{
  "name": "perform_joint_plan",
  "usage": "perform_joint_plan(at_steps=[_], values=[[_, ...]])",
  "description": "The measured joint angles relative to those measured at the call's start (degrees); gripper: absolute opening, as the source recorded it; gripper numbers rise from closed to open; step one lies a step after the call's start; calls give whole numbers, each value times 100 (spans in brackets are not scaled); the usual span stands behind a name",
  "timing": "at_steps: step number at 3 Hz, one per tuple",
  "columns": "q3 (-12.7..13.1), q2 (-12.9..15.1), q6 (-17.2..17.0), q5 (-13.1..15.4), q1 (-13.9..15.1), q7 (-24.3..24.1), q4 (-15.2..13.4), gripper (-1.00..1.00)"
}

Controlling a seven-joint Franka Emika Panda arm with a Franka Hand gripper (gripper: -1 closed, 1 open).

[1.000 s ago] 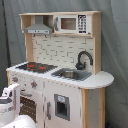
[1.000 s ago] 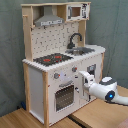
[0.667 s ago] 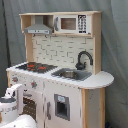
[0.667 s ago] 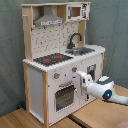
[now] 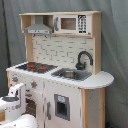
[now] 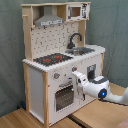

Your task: Play with the kitchen

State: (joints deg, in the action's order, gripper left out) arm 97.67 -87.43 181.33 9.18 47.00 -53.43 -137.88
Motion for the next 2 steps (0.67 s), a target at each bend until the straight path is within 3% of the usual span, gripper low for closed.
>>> perform_joint_plan(at_steps=[1,2], values=[[1,0,0,0,3,0,0,-100],[-34,-7,-648,-2,-386,-125,-5,-100]])
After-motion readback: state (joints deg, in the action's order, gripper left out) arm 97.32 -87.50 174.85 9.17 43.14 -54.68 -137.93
